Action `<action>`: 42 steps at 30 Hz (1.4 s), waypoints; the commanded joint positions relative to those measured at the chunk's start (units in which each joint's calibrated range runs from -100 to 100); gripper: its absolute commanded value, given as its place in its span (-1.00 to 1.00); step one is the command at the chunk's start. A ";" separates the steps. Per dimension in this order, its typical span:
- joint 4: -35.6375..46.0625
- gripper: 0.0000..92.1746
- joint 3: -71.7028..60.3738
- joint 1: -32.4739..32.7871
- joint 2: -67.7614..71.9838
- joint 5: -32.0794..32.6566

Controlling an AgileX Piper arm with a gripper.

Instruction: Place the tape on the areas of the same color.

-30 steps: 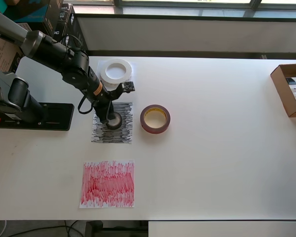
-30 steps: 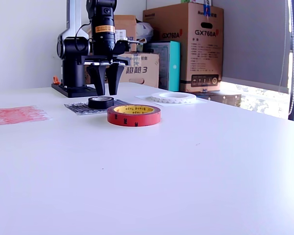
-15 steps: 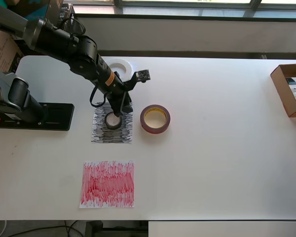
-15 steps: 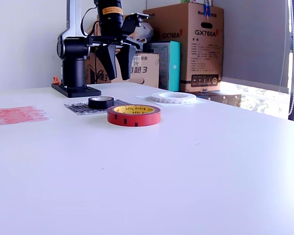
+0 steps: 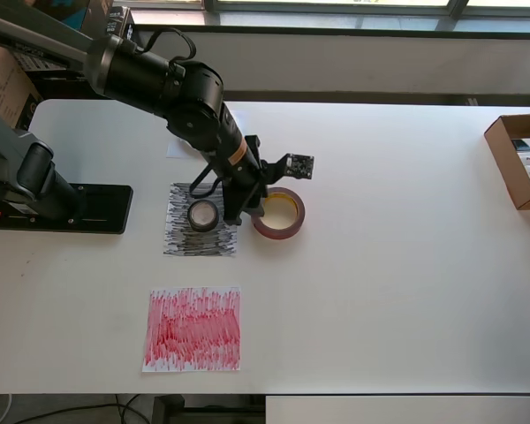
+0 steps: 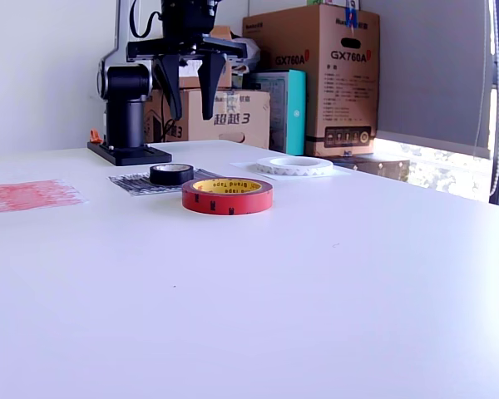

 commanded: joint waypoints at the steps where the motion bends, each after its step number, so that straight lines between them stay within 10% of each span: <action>1: 1.72 -0.04 -6.79 -1.56 4.75 2.81; 42: 1.72 -0.04 -9.15 -1.56 19.63 4.94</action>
